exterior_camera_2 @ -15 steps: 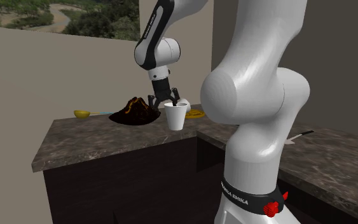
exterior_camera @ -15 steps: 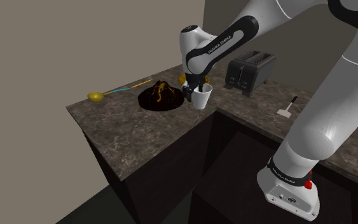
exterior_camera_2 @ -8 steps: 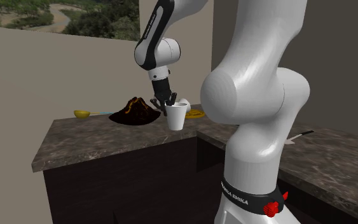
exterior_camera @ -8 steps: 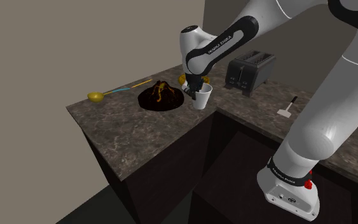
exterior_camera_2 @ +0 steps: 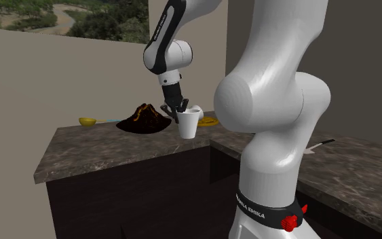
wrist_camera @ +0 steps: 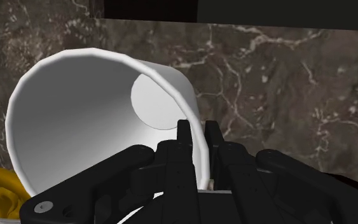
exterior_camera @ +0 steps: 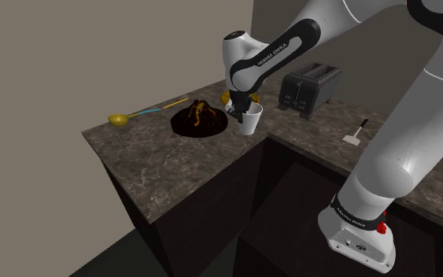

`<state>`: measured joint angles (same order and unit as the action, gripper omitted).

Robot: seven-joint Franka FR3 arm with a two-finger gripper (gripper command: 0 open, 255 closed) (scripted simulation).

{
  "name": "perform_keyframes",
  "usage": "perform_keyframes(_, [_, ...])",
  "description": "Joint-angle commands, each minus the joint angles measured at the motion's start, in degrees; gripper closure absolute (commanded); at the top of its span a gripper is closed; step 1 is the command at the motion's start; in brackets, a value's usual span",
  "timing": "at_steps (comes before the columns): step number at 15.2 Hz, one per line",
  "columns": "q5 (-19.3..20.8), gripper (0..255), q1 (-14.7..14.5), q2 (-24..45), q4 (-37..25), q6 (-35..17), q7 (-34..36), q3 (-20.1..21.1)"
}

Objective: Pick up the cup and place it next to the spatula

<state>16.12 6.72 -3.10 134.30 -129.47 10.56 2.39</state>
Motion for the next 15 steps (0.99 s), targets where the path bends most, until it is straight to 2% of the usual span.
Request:
perform_keyframes(1, [-0.3,255,0.0,-0.7,-0.5,1.2,-0.4,0.0])
perform_keyframes(15, [-2.4,255,-0.4,-5.9,-6.2,11.8,-3.4,0.1])
